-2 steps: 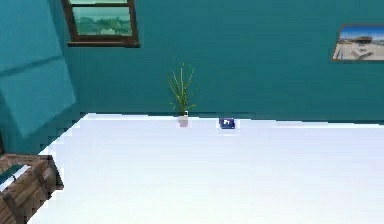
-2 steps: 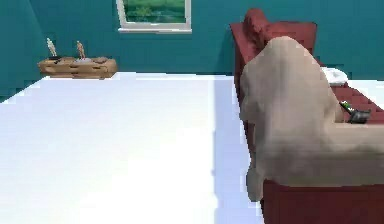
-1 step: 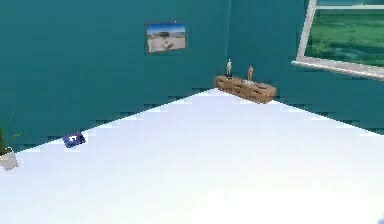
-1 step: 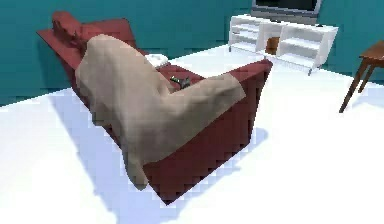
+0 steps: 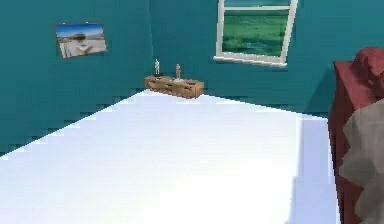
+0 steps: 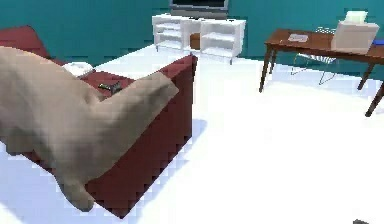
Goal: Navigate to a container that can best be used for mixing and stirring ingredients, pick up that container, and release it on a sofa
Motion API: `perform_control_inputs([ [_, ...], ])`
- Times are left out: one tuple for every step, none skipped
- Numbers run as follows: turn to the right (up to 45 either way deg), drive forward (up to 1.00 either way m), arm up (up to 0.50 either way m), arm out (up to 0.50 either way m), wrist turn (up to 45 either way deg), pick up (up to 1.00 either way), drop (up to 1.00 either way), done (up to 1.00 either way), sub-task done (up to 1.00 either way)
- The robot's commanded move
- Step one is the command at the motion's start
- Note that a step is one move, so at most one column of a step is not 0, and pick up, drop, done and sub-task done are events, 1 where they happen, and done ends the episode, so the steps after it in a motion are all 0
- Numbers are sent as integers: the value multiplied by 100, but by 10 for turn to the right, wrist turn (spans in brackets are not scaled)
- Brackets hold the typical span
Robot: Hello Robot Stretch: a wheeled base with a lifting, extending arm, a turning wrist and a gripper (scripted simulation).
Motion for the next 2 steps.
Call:
perform_control_inputs([
  [0, 50, 0, 0, 0, 0, 0, 0, 0],
  [270, 0, 0, 0, 0, 0, 0, 0, 0],
])
